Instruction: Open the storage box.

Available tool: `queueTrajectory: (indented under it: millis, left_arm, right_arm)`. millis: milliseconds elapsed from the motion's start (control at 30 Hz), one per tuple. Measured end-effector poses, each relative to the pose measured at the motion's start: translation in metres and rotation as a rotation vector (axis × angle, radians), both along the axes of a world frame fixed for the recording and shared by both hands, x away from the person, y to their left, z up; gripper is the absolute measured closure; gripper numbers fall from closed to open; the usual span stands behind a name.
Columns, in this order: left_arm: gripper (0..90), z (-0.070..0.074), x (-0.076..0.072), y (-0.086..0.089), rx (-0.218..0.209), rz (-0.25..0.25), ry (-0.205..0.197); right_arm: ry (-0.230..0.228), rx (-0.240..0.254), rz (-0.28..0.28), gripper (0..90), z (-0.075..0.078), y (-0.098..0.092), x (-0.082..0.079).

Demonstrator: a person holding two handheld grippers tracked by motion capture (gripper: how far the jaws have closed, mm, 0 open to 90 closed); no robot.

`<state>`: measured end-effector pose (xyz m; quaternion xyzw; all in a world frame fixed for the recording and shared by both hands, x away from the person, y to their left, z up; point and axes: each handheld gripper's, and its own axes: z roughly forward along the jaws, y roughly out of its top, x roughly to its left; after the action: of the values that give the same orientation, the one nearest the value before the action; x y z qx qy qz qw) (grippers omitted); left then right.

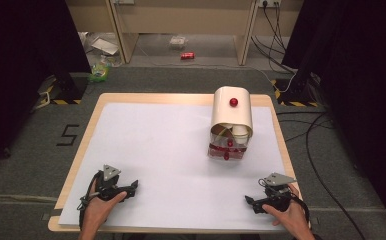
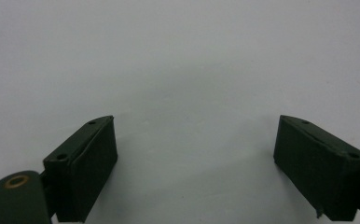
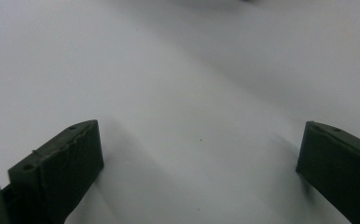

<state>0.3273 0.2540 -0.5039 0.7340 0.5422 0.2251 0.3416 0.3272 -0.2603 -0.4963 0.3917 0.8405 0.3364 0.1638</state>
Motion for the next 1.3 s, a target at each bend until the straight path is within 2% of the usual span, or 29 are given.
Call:
queueTrajectory:
  millis: [67, 133, 167, 233, 300, 367, 500, 667, 767, 833, 900, 1033, 1300]
  left_arm:
    - [12.3, 0.000, 0.000, 0.000, 0.000, 0.000, 0.000]
    - [12.3, 0.000, 0.000, 0.000, 0.001, -0.001, 0.000]
    - [12.3, 0.000, 0.000, 0.000, 0.001, -0.001, 0.000]
    - [12.3, 0.000, 0.000, 0.000, 0.000, 0.000, 0.000]
    - [12.4, 0.000, 0.000, 0.000, 0.000, 0.000, 0.000]
    - [12.3, 0.000, 0.000, 0.000, 0.000, 0.000, 0.000]
    - [12.3, 0.000, 0.000, 0.000, 0.000, 0.000, 0.000]
    - [12.3, 0.000, 0.000, 0.000, 0.001, 0.000, 0.000]
    - [12.3, 0.000, 0.000, 0.000, 0.001, 0.000, 0.001]
    - [12.3, 0.000, 0.000, 0.000, 0.000, 0.000, 0.000]
    - [12.3, 0.000, 0.000, 0.000, 0.000, 0.000, 0.000]
    - [12.3, 0.000, 0.000, 0.000, 0.000, 0.000, 0.001]
    - [12.3, 0.000, 0.000, 0.000, 0.000, 0.000, 0.000]
  right_arm:
    - [0.001, 0.001, 0.001, 1.0, 0.000, 0.000, 0.000]
    - [-0.008, 0.006, 0.009, 7.7, 0.001, 0.000, -0.001]
    - [-0.008, 0.006, 0.009, 7.7, 0.001, 0.000, -0.001]
    - [-0.032, 0.028, 0.046, 23.6, 0.003, 0.000, -0.001]
    - [-0.046, 0.016, 0.055, 15.2, 0.004, 0.003, -0.002]
    - [-0.053, 0.027, 0.068, 20.3, 0.005, 0.005, -0.003]
    - [-0.078, 0.046, 0.079, 19.0, 0.009, 0.008, -0.003]
    - [-0.117, 0.064, 0.097, 23.3, 0.014, 0.013, -0.004]
    - [-0.161, 0.087, 0.129, 25.2, 0.018, 0.024, -0.003]
    - [-0.170, 0.087, 0.140, 25.2, 0.019, 0.026, -0.003]
    - [-0.217, 0.093, 0.169, 26.0, 0.024, 0.035, -0.003]
    - [-0.244, 0.112, 0.192, 27.2, 0.027, 0.045, 0.000]
    - [-0.293, 0.115, 0.203, 29.8, 0.033, 0.059, 0.006]
